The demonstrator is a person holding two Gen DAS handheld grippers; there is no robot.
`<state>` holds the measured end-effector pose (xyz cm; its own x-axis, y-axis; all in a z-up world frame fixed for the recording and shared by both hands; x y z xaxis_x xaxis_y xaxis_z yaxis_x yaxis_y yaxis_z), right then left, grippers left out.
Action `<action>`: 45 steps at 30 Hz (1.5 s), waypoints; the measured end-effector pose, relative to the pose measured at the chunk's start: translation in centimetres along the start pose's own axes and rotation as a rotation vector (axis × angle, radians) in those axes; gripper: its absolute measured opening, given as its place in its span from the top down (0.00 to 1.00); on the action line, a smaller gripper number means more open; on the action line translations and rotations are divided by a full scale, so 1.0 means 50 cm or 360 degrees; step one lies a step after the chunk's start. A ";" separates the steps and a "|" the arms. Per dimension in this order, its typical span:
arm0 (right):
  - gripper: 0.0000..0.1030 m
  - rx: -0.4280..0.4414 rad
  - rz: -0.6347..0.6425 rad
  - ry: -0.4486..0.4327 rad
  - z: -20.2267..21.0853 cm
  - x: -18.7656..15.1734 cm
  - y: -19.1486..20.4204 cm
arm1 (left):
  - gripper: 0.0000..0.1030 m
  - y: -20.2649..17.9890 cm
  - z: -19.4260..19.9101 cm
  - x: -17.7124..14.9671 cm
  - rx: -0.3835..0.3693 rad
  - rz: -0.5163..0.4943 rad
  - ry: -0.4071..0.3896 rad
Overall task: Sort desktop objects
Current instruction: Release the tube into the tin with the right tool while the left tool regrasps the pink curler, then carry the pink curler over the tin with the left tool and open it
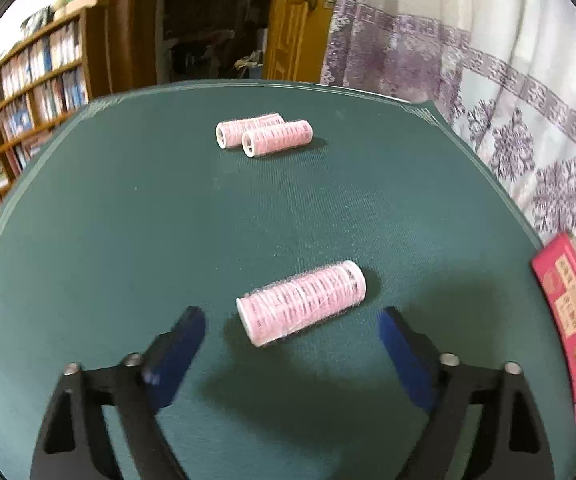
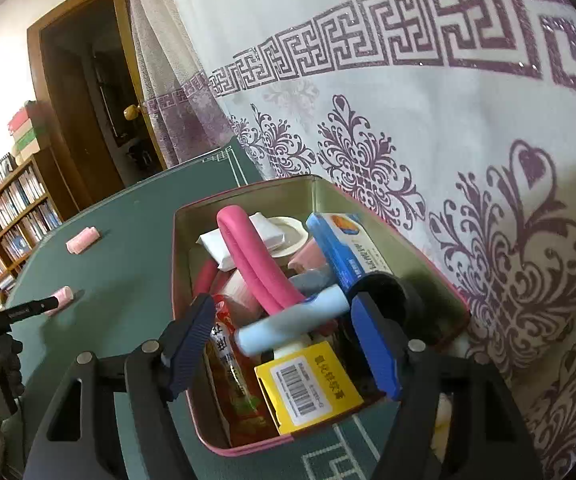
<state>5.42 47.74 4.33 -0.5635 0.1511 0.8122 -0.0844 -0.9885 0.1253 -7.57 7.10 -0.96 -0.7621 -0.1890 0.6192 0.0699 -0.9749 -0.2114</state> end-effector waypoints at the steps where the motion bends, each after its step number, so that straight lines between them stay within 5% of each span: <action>1: 0.25 -0.0009 0.0009 -0.0008 0.000 0.000 0.001 | 0.11 -0.001 -0.002 0.000 0.0002 0.0025 0.0001; 12: 0.24 0.0009 -0.0022 -0.0021 -0.004 -0.005 -0.005 | 0.11 -0.022 -0.061 0.016 0.0253 0.0046 0.0019; 15: 0.24 0.0006 0.0009 -0.0023 -0.004 -0.007 0.002 | 0.27 -0.026 -0.062 0.019 0.0258 0.0001 -0.0003; 20: 0.24 0.0034 0.0028 -0.0011 -0.008 -0.010 0.010 | 0.28 -0.054 -0.054 0.022 0.0221 -0.0092 -0.0016; 26: 0.24 0.0052 0.0046 -0.0017 -0.004 -0.010 0.015 | 0.28 -0.143 -0.020 0.034 0.0068 -0.0210 -0.0074; 36: 0.24 0.0119 0.0051 -0.0008 -0.008 -0.015 0.034 | 0.28 -0.403 0.034 0.042 -0.0317 -0.0468 -0.0099; 45: 0.24 0.0127 0.0041 -0.0017 -0.005 -0.015 0.023 | 0.28 -0.592 0.034 0.036 -0.0511 -0.0629 -0.0100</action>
<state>5.53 46.50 3.72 -0.5556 0.1258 0.8219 -0.0039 -0.9889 0.1486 -9.94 35.43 7.71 -0.6494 0.1704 0.7411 -0.4245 -0.8898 -0.1673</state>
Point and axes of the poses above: each gripper's, at about its wrist camera, not at the fingertips, and z roughly against the way its jaws point, y to its left, x to its top, the point moved 4 cm from there along -z, roughly the way its jaws point, and after that the axes turned 5 degrees about z, right-handed, at the moved point
